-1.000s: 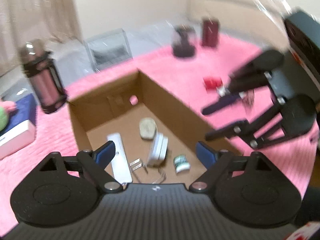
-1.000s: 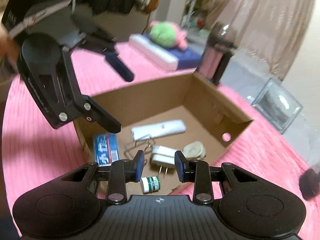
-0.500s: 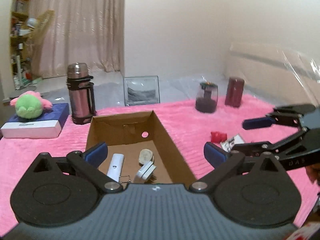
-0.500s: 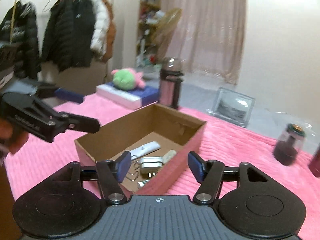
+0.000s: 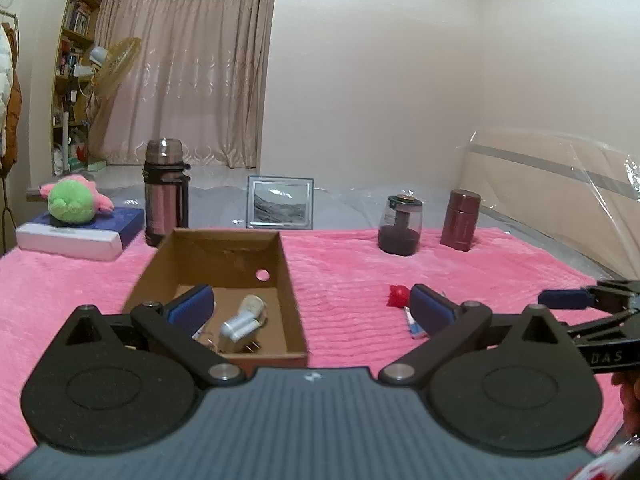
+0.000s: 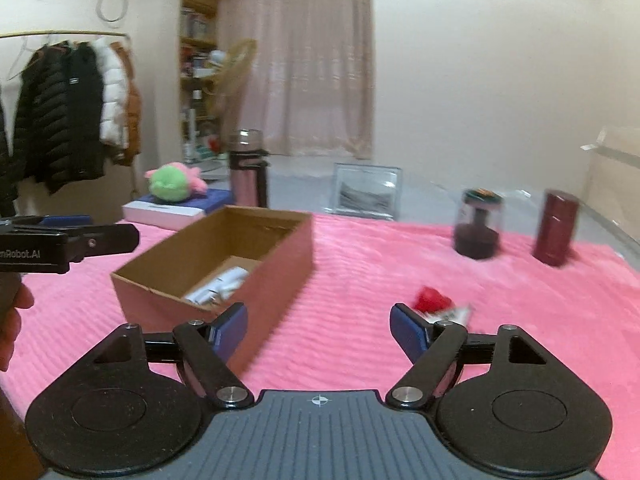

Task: Organize rigid objects
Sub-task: 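Withdraw both tools from the box back toward the remaining items, then grasp the blue binder clip with the left tool while the right grasps the wire spring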

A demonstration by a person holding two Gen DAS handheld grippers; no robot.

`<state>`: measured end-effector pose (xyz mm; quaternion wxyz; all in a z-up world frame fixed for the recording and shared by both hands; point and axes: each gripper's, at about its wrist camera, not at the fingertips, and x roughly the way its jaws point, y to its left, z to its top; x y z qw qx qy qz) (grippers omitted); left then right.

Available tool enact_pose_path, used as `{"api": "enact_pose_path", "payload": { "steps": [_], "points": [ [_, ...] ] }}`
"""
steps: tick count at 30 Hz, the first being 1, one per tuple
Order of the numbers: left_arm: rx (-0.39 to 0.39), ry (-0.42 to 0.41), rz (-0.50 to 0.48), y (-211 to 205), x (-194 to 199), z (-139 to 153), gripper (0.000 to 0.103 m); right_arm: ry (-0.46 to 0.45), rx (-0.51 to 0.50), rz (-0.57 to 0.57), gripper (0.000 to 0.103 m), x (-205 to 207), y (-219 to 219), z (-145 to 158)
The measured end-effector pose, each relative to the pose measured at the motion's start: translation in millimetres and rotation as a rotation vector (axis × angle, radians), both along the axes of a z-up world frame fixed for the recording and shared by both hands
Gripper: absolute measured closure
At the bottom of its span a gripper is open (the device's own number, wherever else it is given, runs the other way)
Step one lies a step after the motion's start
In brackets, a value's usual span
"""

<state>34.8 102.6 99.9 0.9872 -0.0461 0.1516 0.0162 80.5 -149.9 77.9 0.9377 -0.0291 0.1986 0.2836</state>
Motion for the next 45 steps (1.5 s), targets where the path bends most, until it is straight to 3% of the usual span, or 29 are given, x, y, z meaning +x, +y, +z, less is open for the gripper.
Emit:
{"api": "enact_pose_path", "payload": {
  "steps": [11, 24, 35, 45],
  "points": [
    [-0.030, 0.063, -0.041, -35, 15, -26, 0.001, 0.035, -0.020, -0.132, 0.026, -13, -55, -23],
    [0.012, 0.099, -0.116, -78, 44, -40, 0.001, 0.076, 0.000, -0.187, 0.026, 4, -87, -40],
    [0.006, 0.147, -0.170, -110, 88, -62, 0.001, 0.110, -0.001, -0.193, 0.026, 35, -103, -66],
    [-0.079, 0.213, -0.172, -116, 146, -86, 0.001, 0.125, -0.017, -0.163, 0.026, 82, -102, -97]
  ]
}}
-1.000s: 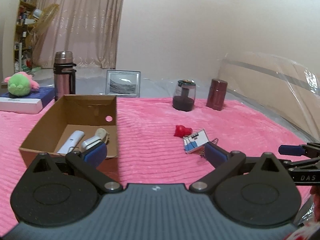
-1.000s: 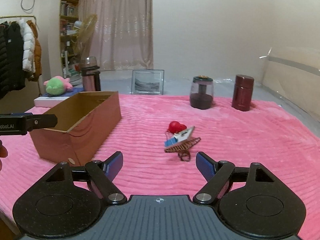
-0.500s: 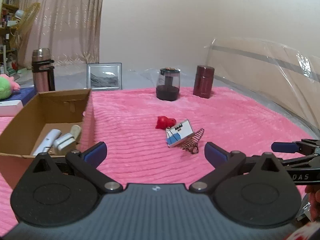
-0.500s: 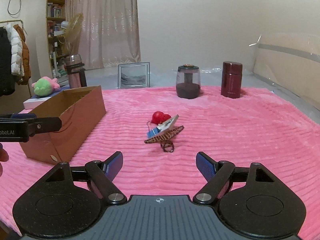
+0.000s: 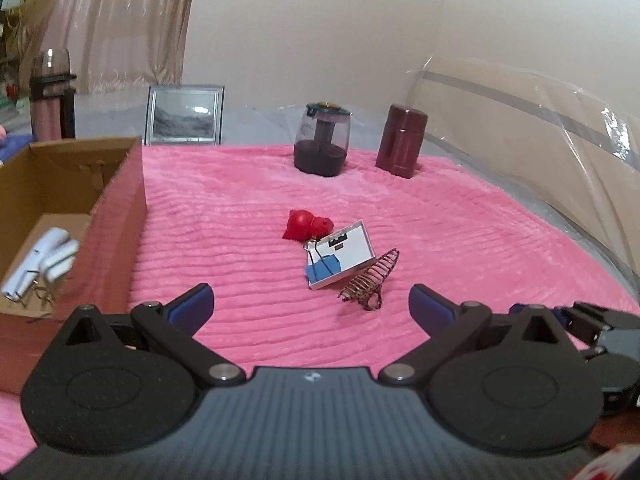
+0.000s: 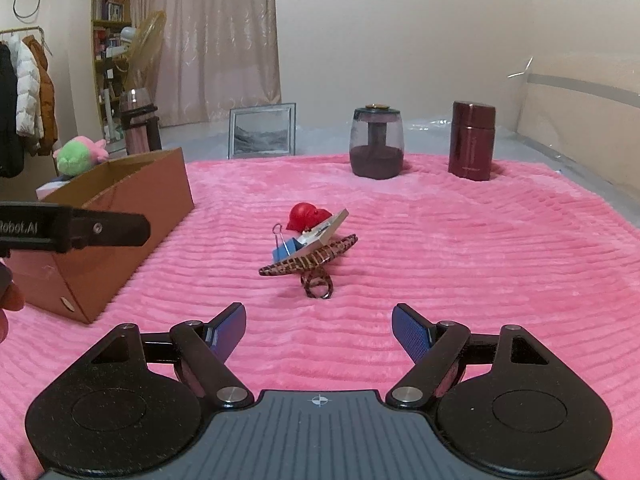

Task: Organize rigid objects
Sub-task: 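Grasp the blue binder clip with the left tool while the right grasps the wire spring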

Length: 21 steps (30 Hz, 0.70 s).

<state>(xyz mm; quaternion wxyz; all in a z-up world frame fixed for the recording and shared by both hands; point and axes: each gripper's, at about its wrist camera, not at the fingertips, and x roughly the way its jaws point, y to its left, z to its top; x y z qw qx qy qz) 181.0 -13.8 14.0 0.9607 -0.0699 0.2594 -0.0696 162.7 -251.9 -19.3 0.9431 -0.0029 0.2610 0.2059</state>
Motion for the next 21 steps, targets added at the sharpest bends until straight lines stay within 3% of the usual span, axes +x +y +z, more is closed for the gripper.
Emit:
{"api": "enact_pose_path", "payload": {
  "steps": [12, 21],
  "points": [
    [-0.066, 0.068, 0.022, 8, 68, -35, 0.002, 0.025, -0.042, 0.089, 0.027, 73, 17, -36],
    [-0.056, 0.077, 0.007, 14, 102, -49, 0.002, 0.035, -0.077, 0.160, 0.041, 119, 38, -56]
  ]
}}
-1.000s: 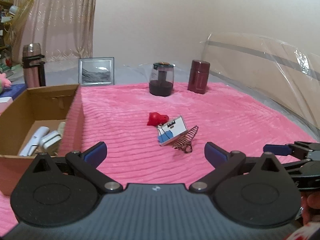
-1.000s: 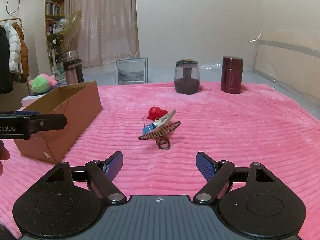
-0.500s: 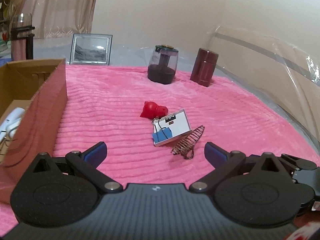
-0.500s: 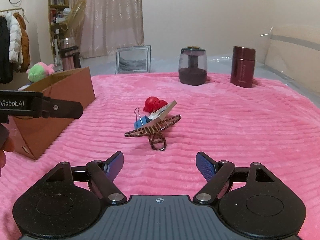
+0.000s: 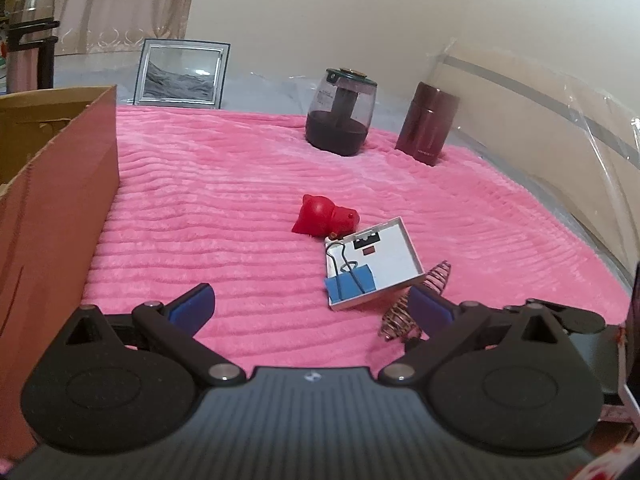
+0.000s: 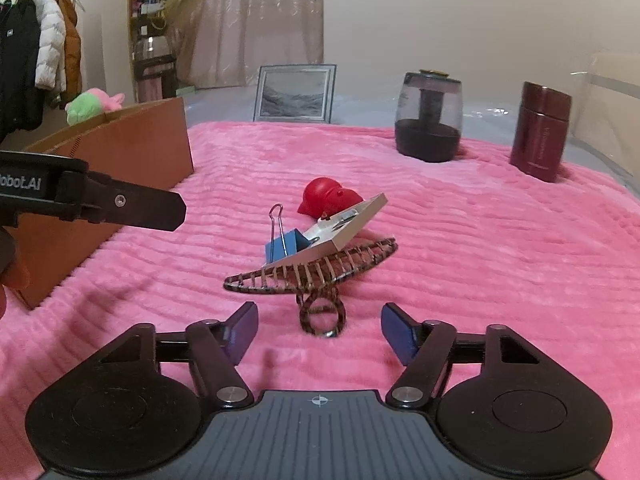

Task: Organize rigid objects
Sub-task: 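Grasp the blue binder clip with the left tool while the right grasps the wire spring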

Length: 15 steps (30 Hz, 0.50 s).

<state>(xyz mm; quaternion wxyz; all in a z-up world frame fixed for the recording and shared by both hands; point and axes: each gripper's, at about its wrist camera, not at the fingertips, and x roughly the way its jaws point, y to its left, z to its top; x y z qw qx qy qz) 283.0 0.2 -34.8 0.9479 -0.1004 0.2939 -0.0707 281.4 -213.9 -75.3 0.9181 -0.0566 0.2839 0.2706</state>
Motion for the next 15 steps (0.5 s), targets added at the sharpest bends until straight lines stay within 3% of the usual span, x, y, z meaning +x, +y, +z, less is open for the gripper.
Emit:
{"api": "enact_pose_path", "payload": {
  "steps": [15],
  "points": [
    [-0.014, 0.007, -0.005, 8, 21, -9, 0.003, -0.009, -0.005, 0.037, 0.062, 27, 14, -12]
  ]
}}
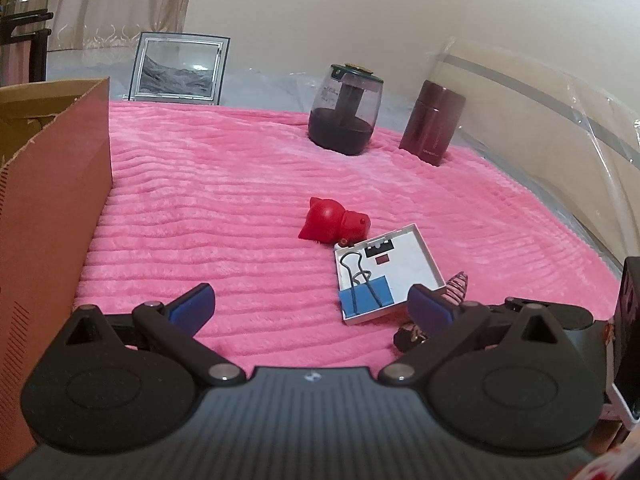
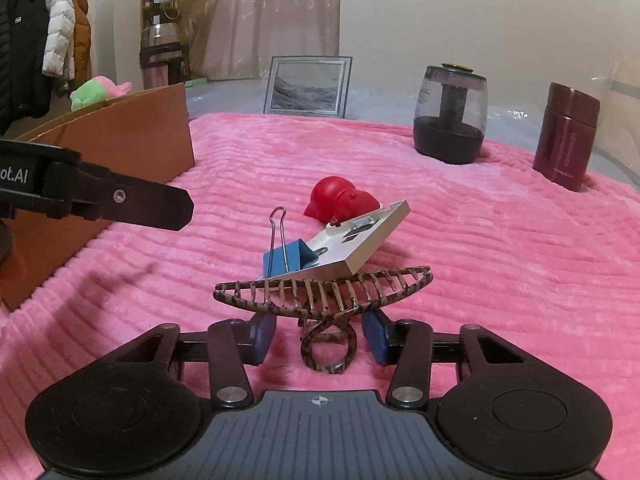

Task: Organize rigid objects
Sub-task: 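Grasp the blue binder clip with the left tool while the right grasps the wire spring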

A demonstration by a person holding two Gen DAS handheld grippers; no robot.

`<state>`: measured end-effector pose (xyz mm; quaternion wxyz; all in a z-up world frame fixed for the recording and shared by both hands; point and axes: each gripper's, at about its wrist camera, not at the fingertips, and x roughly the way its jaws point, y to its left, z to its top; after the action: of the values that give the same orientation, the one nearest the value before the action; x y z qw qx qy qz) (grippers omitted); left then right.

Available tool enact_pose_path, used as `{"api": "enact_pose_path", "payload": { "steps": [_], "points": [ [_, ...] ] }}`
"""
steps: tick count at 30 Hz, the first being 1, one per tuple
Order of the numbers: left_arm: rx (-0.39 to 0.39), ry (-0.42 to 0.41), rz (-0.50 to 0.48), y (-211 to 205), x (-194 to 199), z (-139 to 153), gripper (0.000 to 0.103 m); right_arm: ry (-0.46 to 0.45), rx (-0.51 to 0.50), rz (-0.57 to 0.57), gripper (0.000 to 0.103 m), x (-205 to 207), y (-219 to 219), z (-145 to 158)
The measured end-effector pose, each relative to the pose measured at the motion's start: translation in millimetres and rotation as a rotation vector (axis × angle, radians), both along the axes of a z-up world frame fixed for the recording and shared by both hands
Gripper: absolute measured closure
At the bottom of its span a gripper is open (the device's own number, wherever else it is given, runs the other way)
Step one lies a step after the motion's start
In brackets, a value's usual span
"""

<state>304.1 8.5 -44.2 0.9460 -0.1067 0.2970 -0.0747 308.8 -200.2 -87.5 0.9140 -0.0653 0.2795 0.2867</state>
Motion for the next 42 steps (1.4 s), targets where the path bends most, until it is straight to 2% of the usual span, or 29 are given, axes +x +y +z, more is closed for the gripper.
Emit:
{"api": "enact_pose_path", "payload": {
  "steps": [4, 6, 20, 27, 33, 35, 39, 41, 42],
  "points": [
    [-0.006, 0.002, 0.002, 1, 1, -2, 0.003, -0.006, 0.015, -0.017, 0.077, 0, -2, -1],
    [-0.007, 0.002, -0.004, 1, 1, -3, 0.003, -0.007, 0.033, -0.024, 0.079, -2, -5, 1],
    [0.009, 0.001, -0.047, -6, 12, -11, 0.012, -0.055, 0.043, -0.155, 0.081, -18, -36, 19],
    [0.034, -0.001, -0.111, -20, 25, -18, 0.015, -0.066, 0.043, -0.209, 0.081, -18, -50, 20],
    [0.063, -0.015, -0.167, -38, 36, -25, 0.026, -0.063, 0.052, -0.250, 0.081, -14, -58, 23],
    [0.072, -0.015, -0.168, -44, 39, -27, 0.035, -0.063, 0.052, -0.262, 0.081, -13, -60, 24],
    [0.069, -0.011, -0.158, -55, 44, -31, 0.040, -0.065, 0.057, -0.280, 0.081, -10, -64, 24],
    [0.087, -0.009, -0.157, -62, 46, -33, 0.048, -0.064, 0.063, -0.285, 0.081, -10, -65, 25],
    [0.092, -0.008, -0.156, -63, 47, -34, 0.048, -0.064, 0.065, -0.288, 0.081, -9, -66, 25]
  ]
}}
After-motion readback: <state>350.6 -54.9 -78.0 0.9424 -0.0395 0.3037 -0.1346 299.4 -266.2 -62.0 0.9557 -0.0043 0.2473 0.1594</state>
